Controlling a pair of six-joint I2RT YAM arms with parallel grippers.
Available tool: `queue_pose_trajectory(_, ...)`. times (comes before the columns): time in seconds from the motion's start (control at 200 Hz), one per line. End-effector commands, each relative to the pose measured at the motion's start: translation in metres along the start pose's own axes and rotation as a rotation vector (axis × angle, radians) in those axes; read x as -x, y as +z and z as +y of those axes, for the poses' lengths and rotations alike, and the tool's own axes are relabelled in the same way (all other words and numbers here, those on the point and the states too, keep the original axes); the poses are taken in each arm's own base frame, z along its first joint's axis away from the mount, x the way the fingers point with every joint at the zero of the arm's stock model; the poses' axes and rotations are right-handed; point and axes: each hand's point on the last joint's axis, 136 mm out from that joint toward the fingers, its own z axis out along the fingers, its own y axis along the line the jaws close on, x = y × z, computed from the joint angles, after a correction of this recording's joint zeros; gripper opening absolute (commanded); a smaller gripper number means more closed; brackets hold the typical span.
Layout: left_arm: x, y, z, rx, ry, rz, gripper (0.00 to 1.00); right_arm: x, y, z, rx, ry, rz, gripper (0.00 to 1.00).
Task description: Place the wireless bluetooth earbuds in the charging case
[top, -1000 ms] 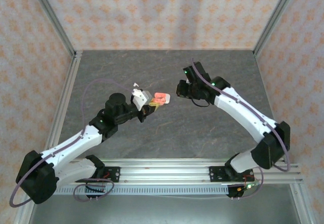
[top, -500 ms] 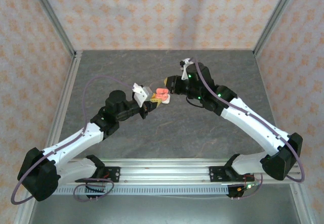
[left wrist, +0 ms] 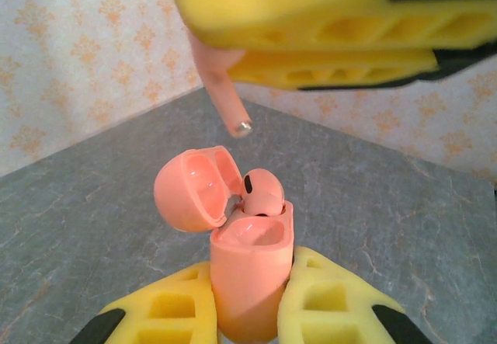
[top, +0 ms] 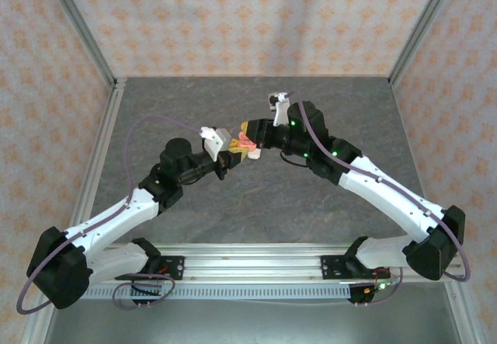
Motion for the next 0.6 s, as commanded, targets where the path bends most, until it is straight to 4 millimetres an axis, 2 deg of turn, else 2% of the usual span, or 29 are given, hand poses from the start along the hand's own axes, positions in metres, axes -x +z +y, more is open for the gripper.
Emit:
queue_pose_trajectory(0.0, 0.043, -0.003, -0.001, 0.013, -0.015, -0.131, 0.00, 0.006, -0.008, 0.016, 0.069, -0.030, -0.040, 0.13)
queue_pose_trajectory(0.175, 0.053, -0.006, 0.001, 0.025, -0.044, -0.169, 0.00, 0.003, -0.010, 0.013, 0.073, -0.029, -0.048, 0.13)
queue_pose_trajectory(0.595, 0.052, -0.008, 0.002, 0.033, -0.066, -0.179, 0.00, 0.002, -0.005, 0.010, 0.066, -0.034, -0.050, 0.13)
